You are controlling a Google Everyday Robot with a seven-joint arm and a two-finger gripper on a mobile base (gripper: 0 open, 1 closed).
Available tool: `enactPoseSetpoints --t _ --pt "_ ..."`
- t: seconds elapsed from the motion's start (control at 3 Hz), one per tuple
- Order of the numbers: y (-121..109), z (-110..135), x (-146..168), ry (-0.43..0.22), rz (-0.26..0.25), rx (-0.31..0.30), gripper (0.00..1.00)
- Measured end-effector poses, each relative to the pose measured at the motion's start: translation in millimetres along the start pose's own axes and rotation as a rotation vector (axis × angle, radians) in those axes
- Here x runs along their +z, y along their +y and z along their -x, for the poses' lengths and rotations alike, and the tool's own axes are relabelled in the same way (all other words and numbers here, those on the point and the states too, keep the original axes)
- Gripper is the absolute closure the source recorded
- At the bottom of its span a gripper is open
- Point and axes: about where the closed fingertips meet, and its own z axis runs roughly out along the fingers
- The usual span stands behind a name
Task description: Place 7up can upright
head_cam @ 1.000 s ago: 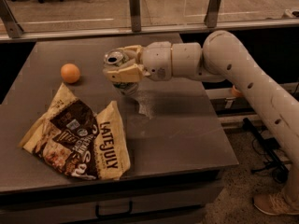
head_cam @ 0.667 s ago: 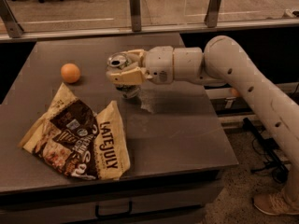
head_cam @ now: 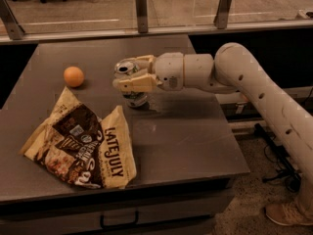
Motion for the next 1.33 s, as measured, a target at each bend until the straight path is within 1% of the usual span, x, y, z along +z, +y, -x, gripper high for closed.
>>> enactPoseSetpoints --t 0.33,0.67,1.0,1.33 --pt "-2.2 -0.3 -6.3 0.012 -0.006 -0.002 0.00" --pt "-6.6 -2.6 -28.4 0.049 -0.046 -0.008 0.00" --pt "-6.1 4.9 -80.5 0.120 -0.126 -0.033 0.00" --pt "-5.0 25.2 -139.4 0.205 -0.257 -0.047 0.00"
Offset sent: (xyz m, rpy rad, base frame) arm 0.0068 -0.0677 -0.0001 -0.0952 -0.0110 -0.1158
